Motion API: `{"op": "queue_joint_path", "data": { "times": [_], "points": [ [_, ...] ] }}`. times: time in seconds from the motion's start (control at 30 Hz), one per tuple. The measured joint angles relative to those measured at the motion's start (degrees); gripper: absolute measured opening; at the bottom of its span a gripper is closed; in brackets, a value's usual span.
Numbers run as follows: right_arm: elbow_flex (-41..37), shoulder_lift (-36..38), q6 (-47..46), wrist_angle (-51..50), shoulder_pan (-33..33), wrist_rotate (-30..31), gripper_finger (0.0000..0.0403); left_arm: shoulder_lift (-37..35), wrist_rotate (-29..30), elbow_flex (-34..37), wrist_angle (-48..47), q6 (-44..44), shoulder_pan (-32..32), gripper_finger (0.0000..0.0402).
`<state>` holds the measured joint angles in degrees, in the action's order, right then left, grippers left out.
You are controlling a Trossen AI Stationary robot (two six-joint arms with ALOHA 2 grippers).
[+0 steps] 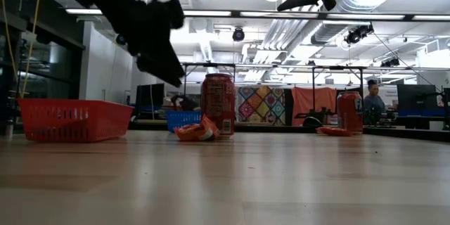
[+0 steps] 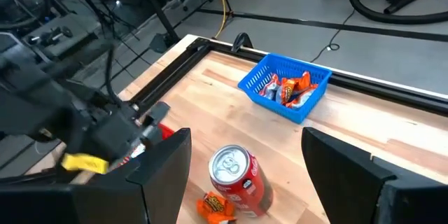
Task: Sort candy
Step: Put the orange chocolate into the blue bin
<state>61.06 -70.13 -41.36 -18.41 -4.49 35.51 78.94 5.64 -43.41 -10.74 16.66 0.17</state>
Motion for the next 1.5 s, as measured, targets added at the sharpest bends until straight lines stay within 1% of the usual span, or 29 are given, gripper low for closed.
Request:
{"op": "queue_joint_path", "data": {
  "times": [0.13,0.3,0.4,0.67,0.77,0.83,0.93,0.97,1.0,1.07,1.13,1.27,1.37,1.5],
  "points": [
    [0.0,0.0,0.3,-0.3,0.0,0.0,0.0266,7.3,0.3,-1.8,5.1,-5.8,0.0,0.0230],
    [0.0,0.0,0.3,-0.4,0.0,0.0,0.0266,14.4,4.0,-3.7,4.9,-14.1,0.0,0.0230],
    [0.0,0.0,0.3,-0.5,0.0,0.0,0.0266,16.9,4.5,-3.8,4.9,-14.8,0.0,0.0230],
    [0.0,0.0,0.3,-0.7,0.0,0.0,0.0266,22.0,3.7,-4.0,5.0,-12.7,-0.2,0.0226],
    [0.0,0.0,0.2,-0.7,0.0,0.0,0.0266,22.3,3.1,-4.0,4.8,-10.6,-0.7,0.0198],
    [0.0,0.0,0.2,-0.7,0.0,0.0,0.0266,21.8,2.9,-4.0,4.5,-9.3,-1.0,0.0156],
    [0.0,0.0,0.2,-0.7,0.0,0.0,0.0266,19.5,2.0,-3.8,1.4,-7.8,-1.1,0.0057],
    [0.0,0.0,0.2,-0.7,0.0,0.0,0.0266,18.1,1.1,-3.8,-0.3,-7.7,-1.1,0.0030],
    [0.0,0.0,0.2,-0.7,0.0,-0.3,0.0266,16.5,0.5,-3.7,-2.1,-7.5,-1.1,0.0018],
    [0.0,0.0,-0.2,-0.7,0.0,-1.7,0.0266,12.5,0.5,-3.7,-5.0,-6.9,-1.1,0.0017],
    [0.0,0.0,-0.2,-0.6,0.0,-3.4,0.0266,7.0,0.7,-3.7,-8.0,-7.3,-1.3,0.0011],
    [0.0,0.0,-0.2,0.2,0.0,-8.0,0.0266,-5.1,1.4,-3.7,-8.7,-8.3,-1.4,0.0004],
    [0.0,-0.2,0.1,2.8,0.0,-10.6,0.0266,-12.7,4.9,-3.8,-7.2,-9.4,-1.4,0.0001],
    [0.0,-1.5,2.6,9.9,0.0,-11.6,0.0266,-18.0,11.6,-3.8,-3.7,-12.7,-1.1,0.0001]
  ]
}}
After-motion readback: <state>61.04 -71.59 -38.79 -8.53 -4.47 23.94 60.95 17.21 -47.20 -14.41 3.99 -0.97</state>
